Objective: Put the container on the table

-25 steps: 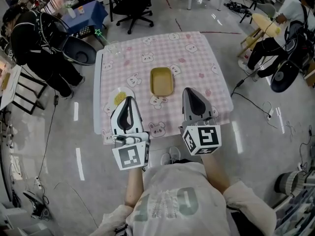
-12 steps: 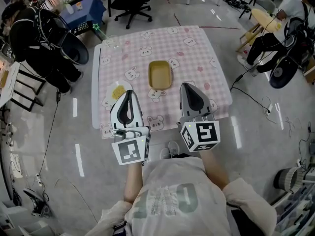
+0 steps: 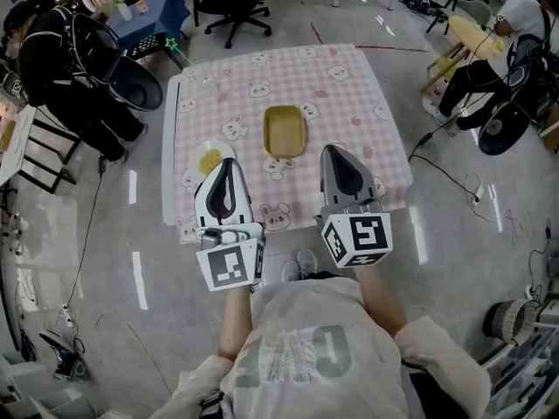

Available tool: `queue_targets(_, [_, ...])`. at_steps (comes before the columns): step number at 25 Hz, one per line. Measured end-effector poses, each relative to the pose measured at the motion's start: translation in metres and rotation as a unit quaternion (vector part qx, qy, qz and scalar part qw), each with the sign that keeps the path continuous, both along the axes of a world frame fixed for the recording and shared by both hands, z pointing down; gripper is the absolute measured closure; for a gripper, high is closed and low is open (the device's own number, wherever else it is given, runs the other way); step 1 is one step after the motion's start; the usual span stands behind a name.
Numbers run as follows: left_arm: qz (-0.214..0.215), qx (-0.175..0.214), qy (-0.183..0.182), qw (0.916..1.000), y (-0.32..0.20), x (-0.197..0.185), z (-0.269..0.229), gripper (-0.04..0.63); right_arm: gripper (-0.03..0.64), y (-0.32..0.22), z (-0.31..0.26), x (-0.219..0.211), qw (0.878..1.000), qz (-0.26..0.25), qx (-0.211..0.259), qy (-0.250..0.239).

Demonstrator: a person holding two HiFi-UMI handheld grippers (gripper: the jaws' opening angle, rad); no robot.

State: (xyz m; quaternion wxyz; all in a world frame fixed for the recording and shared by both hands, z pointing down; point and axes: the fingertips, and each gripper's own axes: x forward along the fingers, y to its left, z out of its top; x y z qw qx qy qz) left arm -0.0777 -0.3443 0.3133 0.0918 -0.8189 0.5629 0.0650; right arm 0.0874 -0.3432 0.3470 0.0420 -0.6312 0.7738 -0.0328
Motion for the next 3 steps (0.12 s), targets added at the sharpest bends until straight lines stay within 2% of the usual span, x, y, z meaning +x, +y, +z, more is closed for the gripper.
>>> queue_targets(3, [0.001,0.002,0.005,1.0,0.0032,0.0035,-0.0024,0.566,0.588,0.0029,0.0001,0.0023,1.0,-0.001,-0.001,0.002])
